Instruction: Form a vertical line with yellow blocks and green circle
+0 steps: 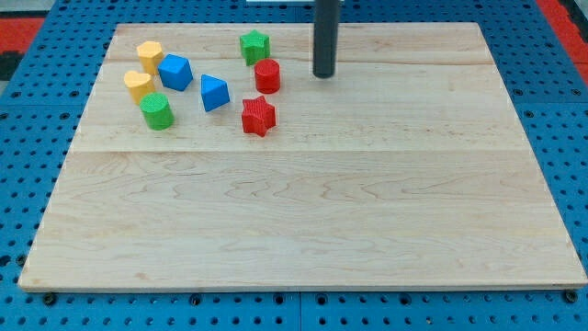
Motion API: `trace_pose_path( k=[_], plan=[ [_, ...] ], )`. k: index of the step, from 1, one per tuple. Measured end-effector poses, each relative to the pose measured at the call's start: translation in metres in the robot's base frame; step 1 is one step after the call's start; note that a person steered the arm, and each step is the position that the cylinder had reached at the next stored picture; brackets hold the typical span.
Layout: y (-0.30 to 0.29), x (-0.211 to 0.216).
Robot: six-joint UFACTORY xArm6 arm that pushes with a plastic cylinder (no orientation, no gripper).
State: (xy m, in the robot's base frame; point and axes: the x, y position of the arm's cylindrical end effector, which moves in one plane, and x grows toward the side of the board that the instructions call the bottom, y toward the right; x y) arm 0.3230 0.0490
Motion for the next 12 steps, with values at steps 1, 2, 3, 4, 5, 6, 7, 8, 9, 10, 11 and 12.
trace_pose_path(
  k=[1,2,3,4,5,6,7,8,9,10,11,12],
  plan=[
    [-0.012,0.027],
    [-0.021,0.028],
    [-0.021,0.028],
    [0.0,0.046],
    [-0.017,0.082],
    [0.0,0.087],
    [0.02,0.087],
    [0.044,0.148],
    [-0.005,0.2],
    [-0.094,0.176],
    [-0.112,0.143],
    [-0.168,0.114]
  ],
)
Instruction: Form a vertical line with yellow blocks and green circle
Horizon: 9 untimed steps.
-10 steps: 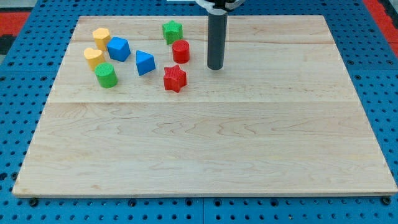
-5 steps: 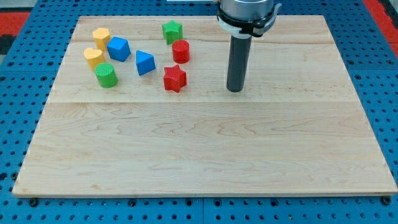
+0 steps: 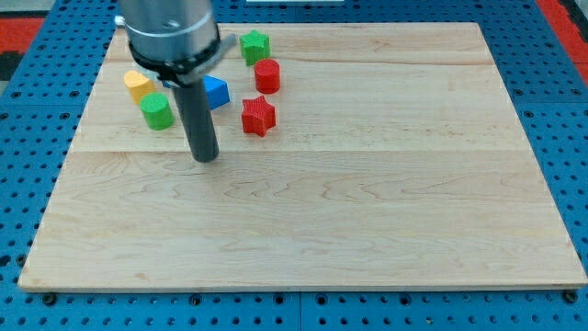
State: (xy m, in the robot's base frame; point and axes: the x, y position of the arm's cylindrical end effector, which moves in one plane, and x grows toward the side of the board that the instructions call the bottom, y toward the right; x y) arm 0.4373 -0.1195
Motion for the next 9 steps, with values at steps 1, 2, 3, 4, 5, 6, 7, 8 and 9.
trace_pose_path(
  k=[1,2,3,4,5,6,7,8,9],
  plan=[
    [0.01,-0.025],
    [-0.03,-0.051],
    [-0.07,-0.054],
    [-0.085,-0.033],
    [-0.08,-0.047],
    [-0.071,-0.068],
    [-0.071,-0.07],
    [-0.071,-0.084],
    [-0.071,-0.092]
  ],
)
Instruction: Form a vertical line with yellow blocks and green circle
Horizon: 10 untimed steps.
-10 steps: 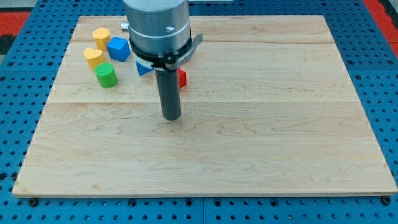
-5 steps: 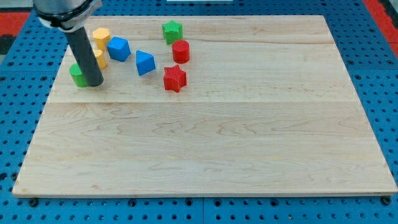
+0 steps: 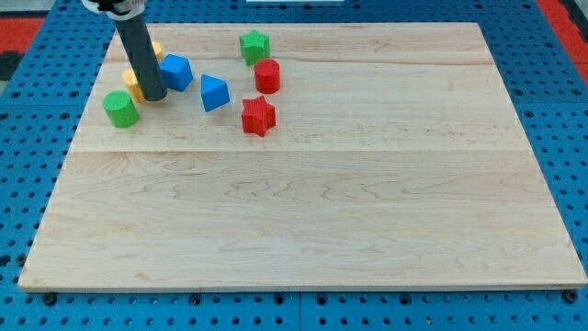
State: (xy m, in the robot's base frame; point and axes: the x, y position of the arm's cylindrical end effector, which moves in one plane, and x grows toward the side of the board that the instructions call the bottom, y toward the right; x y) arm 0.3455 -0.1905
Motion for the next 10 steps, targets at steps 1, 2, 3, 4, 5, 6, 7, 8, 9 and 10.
trace_pose_path(
  k=[1,2,3,4,5,6,7,8,9,10],
  plan=[
    [0.002,-0.016],
    [-0.002,-0.017],
    [-0.004,-0.017],
    [-0.004,-0.032],
    [-0.003,-0.046],
    [-0.004,-0.056],
    [-0.006,-0.088],
    [0.001,-0.094],
    [0.007,-0.094],
    [0.013,-0.091]
  ],
)
